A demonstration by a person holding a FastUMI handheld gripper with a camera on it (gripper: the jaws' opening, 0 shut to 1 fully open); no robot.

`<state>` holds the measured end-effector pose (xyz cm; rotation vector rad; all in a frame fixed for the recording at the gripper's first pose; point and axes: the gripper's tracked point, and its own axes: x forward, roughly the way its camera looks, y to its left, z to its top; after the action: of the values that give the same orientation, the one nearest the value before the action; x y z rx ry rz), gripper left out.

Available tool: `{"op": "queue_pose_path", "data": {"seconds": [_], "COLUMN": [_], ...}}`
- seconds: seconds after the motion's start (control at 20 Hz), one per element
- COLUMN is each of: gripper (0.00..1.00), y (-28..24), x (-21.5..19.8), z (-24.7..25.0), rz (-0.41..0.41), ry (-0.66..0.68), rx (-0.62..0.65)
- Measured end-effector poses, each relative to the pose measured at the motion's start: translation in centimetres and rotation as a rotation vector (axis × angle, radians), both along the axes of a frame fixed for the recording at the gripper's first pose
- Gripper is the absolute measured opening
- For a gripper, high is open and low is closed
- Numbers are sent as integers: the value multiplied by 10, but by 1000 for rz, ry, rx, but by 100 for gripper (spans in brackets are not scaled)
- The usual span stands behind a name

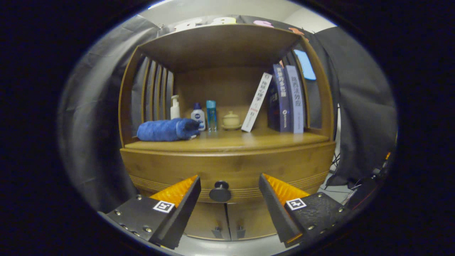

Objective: Pull open the drawer, take out the items inside it, and place them on the countertop above the cabinet.

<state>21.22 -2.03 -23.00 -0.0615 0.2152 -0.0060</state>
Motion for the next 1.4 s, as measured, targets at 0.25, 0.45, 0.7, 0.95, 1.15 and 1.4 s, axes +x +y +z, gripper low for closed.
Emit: {"op": "queue_pose_path", "data": {"seconds": [0.25, 0.45, 0.7, 0.95, 1.15, 1.4], "gripper": [77, 46, 39, 27, 27, 27], "y": [-1, 0, 0, -1, -5, -8], "x": [27, 31, 30, 10, -21, -67], "z": [-27, -42, -47, -42, -40, -36], "rz": [-36, -67, -63, -53, -57, -52], "ry": [11, 59, 37, 7, 21, 31], "rx": [-22, 28, -12, -19, -3, -8]}}
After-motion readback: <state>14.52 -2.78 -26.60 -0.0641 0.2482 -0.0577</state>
